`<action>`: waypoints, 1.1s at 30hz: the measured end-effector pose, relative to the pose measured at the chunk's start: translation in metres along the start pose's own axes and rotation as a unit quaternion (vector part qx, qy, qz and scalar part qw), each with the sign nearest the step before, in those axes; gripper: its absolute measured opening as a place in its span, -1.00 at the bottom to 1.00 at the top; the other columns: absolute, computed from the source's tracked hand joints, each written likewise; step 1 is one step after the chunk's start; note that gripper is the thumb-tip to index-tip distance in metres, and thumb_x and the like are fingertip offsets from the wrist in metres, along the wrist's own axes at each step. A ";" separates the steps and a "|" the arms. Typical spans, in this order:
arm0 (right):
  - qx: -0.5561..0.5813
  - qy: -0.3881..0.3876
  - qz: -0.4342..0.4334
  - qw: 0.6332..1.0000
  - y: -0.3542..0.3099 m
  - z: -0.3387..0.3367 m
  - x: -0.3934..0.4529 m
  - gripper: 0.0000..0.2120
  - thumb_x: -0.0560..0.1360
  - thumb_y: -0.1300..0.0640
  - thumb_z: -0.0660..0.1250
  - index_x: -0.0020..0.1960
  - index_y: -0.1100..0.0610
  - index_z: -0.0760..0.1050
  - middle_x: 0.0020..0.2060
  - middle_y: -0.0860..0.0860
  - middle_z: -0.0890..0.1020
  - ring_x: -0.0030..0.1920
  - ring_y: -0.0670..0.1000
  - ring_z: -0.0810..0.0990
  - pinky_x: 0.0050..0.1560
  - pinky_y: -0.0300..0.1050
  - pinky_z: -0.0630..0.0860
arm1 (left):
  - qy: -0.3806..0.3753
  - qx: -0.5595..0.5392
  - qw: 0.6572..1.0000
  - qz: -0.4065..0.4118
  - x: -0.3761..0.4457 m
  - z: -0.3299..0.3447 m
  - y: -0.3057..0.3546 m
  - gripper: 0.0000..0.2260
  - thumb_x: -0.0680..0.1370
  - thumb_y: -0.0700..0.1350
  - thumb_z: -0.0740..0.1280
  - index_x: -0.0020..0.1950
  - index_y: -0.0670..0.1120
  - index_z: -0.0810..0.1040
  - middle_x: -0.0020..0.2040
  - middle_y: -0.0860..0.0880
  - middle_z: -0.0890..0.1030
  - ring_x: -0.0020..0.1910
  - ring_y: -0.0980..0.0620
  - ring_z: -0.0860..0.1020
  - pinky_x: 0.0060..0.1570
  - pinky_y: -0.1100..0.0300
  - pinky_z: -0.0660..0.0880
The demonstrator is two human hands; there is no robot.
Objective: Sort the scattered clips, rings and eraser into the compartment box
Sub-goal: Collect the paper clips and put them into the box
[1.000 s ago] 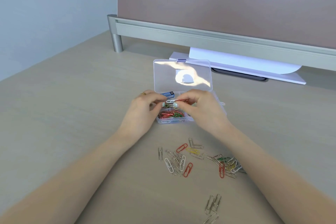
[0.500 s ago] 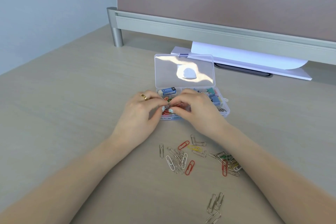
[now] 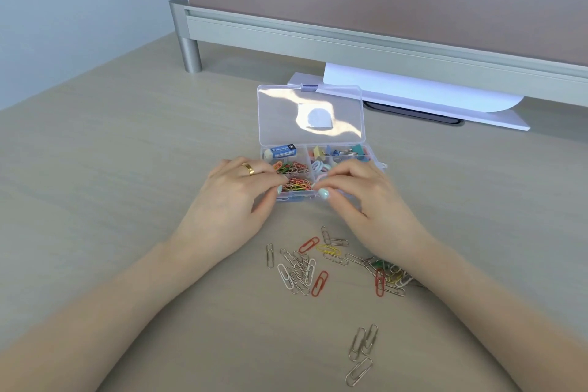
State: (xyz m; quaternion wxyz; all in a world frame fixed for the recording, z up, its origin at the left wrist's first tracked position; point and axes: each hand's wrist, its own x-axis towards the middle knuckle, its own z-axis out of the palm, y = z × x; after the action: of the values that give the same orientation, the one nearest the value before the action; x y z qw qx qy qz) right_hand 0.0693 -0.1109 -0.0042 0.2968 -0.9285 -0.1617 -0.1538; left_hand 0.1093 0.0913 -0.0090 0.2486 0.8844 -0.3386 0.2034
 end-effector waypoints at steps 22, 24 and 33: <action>-0.048 -0.195 0.017 0.979 -0.003 -0.035 -0.089 -0.41 0.43 -0.39 -0.07 0.40 -0.20 0.16 0.42 -0.28 0.16 0.42 -0.31 0.01 0.45 -0.13 -0.12 | -0.343 0.013 0.938 0.054 -0.043 0.000 0.052 -0.22 0.31 0.46 -0.07 0.38 0.18 -0.31 0.42 0.28 -0.31 0.32 0.38 -0.40 0.31 0.34 -0.41; -0.089 -0.158 0.084 0.980 -0.005 -0.040 -0.102 -0.23 0.33 -0.50 -0.13 0.44 -0.17 0.00 0.44 -0.30 0.00 0.43 -0.32 -0.12 0.44 -0.17 -0.16 | -0.341 -0.001 0.938 0.057 -0.045 -0.004 0.051 -0.22 0.32 0.47 -0.05 0.39 0.20 -0.30 0.40 0.30 -0.33 0.32 0.37 -0.39 0.31 0.35 -0.41; -0.181 -0.218 0.209 0.936 -0.024 -0.047 -0.144 0.15 0.00 -0.68 -0.26 0.39 -0.07 -0.45 0.37 -0.24 -0.42 0.31 -0.29 -0.52 0.37 -0.14 -0.42 | -0.370 0.069 0.926 -0.021 -0.060 -0.020 0.044 -0.07 0.11 0.61 -0.29 0.29 0.16 -0.53 0.32 0.25 -0.52 0.26 0.31 -0.53 0.25 0.29 -0.51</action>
State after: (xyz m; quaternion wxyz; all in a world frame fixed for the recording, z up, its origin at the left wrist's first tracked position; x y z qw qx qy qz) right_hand -0.0787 -0.1504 -0.0101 0.1067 -0.9901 0.0056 0.0909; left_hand 0.0333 0.1044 -0.0121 0.0481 0.9187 -0.3732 -0.1202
